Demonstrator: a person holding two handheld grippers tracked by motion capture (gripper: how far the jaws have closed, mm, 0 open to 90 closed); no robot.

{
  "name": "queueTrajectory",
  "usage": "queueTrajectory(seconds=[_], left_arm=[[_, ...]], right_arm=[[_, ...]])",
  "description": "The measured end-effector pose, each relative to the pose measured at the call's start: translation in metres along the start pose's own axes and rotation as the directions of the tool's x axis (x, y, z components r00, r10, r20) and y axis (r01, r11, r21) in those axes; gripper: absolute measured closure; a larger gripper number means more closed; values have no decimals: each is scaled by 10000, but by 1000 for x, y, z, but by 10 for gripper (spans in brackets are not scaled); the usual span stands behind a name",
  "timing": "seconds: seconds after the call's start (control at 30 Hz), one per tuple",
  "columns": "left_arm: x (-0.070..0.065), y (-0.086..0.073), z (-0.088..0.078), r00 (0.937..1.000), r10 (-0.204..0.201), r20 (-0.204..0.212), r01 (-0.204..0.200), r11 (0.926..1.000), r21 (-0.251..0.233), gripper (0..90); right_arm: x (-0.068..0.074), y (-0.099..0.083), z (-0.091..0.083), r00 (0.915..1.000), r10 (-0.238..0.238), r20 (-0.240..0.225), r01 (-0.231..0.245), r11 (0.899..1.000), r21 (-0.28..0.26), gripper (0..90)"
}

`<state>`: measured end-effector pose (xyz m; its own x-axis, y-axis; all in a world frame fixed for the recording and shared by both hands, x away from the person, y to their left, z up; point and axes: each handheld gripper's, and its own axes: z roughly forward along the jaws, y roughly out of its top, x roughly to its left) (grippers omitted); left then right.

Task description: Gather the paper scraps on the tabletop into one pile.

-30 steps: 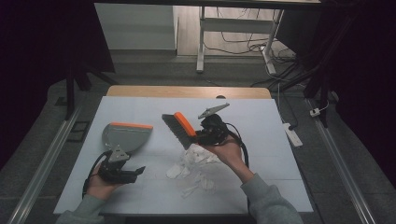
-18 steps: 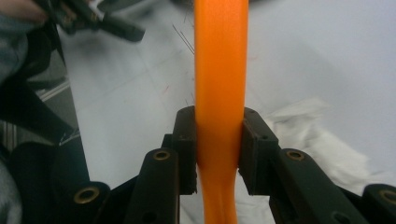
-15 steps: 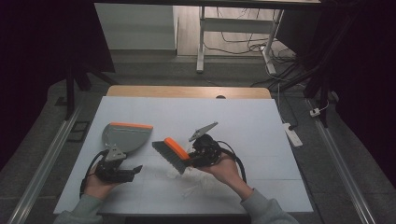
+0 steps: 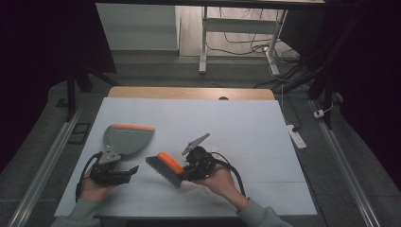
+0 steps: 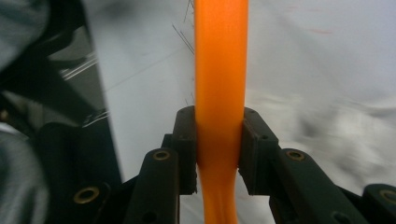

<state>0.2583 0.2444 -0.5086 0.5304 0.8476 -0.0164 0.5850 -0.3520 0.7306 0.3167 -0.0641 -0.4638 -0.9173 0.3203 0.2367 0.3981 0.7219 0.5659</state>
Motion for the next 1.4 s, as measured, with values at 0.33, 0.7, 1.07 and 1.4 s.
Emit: queueTrajectory(seconds=[0.33,0.7,1.07,1.4], left_arm=[[1,-1,1,10000,62,-56,-62,10000,33,263],[0,-1,3,9999,98,-69,-98,9999,75,265],[-1,-1,3,9999,141,-87,-140,9999,97,266],[-1,-1,4,9998,153,-110,-151,9998,149,266]], right_arm=[[-15,-3,13,9974,436,571,-446,9989,175,705],[-50,-21,-21,9770,1377,1630,-1304,9899,-550,705],[-27,-18,-74,9869,667,1466,-434,9867,-1568,705],[4,-41,-69,9951,-795,580,766,9958,505,705]])
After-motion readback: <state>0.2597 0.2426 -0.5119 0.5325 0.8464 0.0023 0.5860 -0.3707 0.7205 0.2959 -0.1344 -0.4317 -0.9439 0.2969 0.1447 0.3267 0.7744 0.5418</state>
